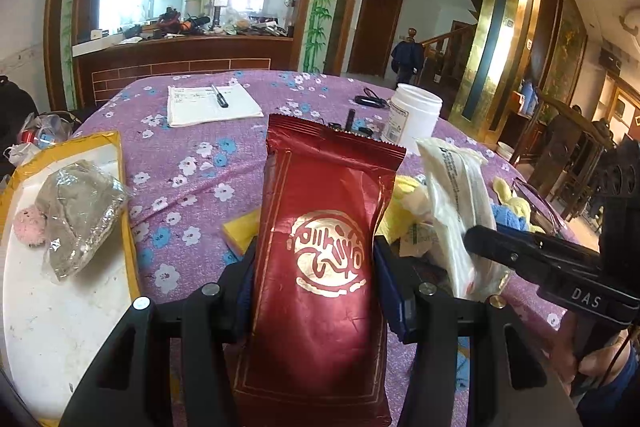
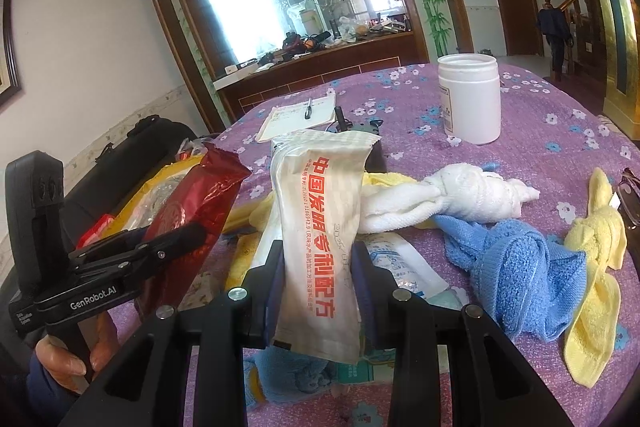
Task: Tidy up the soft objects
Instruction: 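Carry the red packet and the white packet toward the foam box with both tools, then lower both packets into the box and open both tools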
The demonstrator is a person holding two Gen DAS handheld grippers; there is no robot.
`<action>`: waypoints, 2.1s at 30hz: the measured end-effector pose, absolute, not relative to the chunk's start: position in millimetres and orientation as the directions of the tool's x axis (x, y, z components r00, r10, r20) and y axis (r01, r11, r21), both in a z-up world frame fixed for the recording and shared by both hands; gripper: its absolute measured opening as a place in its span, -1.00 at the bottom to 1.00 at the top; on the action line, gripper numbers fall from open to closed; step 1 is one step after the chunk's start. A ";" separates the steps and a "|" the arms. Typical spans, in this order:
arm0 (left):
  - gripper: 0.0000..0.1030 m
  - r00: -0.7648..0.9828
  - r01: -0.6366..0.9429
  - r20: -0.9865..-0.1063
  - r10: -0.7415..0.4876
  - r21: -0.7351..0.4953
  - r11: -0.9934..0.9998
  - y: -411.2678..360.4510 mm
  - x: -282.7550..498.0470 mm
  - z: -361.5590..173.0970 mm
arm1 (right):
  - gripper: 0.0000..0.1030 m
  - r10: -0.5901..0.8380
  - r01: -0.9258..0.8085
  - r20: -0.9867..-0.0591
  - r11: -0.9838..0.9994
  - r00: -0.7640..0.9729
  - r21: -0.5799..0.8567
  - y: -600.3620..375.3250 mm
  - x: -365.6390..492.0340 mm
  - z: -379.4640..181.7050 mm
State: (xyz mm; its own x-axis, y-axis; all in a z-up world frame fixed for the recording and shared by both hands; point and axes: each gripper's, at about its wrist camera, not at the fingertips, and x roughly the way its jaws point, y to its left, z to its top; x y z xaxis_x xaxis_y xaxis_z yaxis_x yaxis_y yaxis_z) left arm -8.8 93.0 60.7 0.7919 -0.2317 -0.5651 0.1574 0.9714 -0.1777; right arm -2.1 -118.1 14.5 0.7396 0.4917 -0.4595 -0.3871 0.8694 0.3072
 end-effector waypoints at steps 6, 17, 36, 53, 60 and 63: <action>0.00 0.802 0.144 -0.555 -0.221 -0.180 0.973 95.9 -8.5 61.3 | -0.32 0.502 -0.399 -0.446 0.863 0.741 0.309 -117.7 -5.2 16.8; 0.00 0.826 0.119 -0.517 -0.225 -0.231 0.966 109.0 -17.6 73.4 | -0.32 0.506 -0.421 -0.442 0.863 0.741 0.281 -109.2 -8.6 17.3; 0.01 0.771 -0.238 -0.636 0.036 -0.235 0.942 268.9 -37.0 89.3 | -0.30 0.709 -0.652 -0.530 0.680 0.465 0.336 71.2 0.3 68.3; 0.01 0.659 -0.425 -0.739 0.144 -0.207 0.881 304.3 -39.0 43.2 | -0.30 0.653 -0.707 -0.666 0.657 0.361 0.262 156.9 23.2 -1.0; 0.01 0.656 -0.426 -0.738 0.155 -0.193 0.884 296.8 -38.0 37.4 | -0.23 0.653 -0.729 -0.651 0.649 0.387 0.217 154.4 19.2 -0.4; 0.01 0.668 -0.421 -0.728 0.154 -0.199 0.885 294.2 -41.1 40.7 | -0.16 0.653 -0.730 -0.636 0.654 0.412 0.199 149.1 15.4 5.1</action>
